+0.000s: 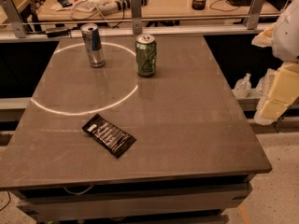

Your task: Knock green can over

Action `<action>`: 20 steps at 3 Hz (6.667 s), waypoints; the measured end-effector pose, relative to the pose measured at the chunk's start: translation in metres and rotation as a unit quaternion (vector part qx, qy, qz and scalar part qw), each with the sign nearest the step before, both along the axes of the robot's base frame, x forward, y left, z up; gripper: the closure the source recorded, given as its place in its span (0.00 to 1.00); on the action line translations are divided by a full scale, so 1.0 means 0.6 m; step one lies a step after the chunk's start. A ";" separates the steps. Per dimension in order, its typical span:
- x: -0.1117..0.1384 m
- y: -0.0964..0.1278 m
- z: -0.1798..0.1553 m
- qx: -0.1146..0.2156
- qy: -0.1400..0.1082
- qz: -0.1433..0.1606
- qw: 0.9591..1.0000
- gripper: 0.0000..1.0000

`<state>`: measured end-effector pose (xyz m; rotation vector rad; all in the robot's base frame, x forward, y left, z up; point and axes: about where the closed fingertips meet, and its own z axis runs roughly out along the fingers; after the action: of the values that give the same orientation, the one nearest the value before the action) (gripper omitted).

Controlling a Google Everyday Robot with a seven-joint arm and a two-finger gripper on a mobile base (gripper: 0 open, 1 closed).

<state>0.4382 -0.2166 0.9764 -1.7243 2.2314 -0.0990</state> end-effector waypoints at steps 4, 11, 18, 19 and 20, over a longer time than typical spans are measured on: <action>0.068 -0.002 -0.038 0.268 -0.076 -0.103 0.955 0.00; 0.340 0.161 -0.080 0.528 -0.201 -0.060 0.823 0.00; 0.451 0.388 -0.174 0.585 -0.090 0.058 0.804 0.17; 0.448 0.402 -0.162 0.586 -0.086 0.066 0.803 0.41; 0.447 0.406 -0.156 0.582 -0.084 0.070 0.806 0.64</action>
Offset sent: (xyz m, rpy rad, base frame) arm 0.0487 0.0094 0.0084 0.4258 -0.0832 -0.1827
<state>0.7065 0.0270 0.8828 -1.0552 1.4070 0.9175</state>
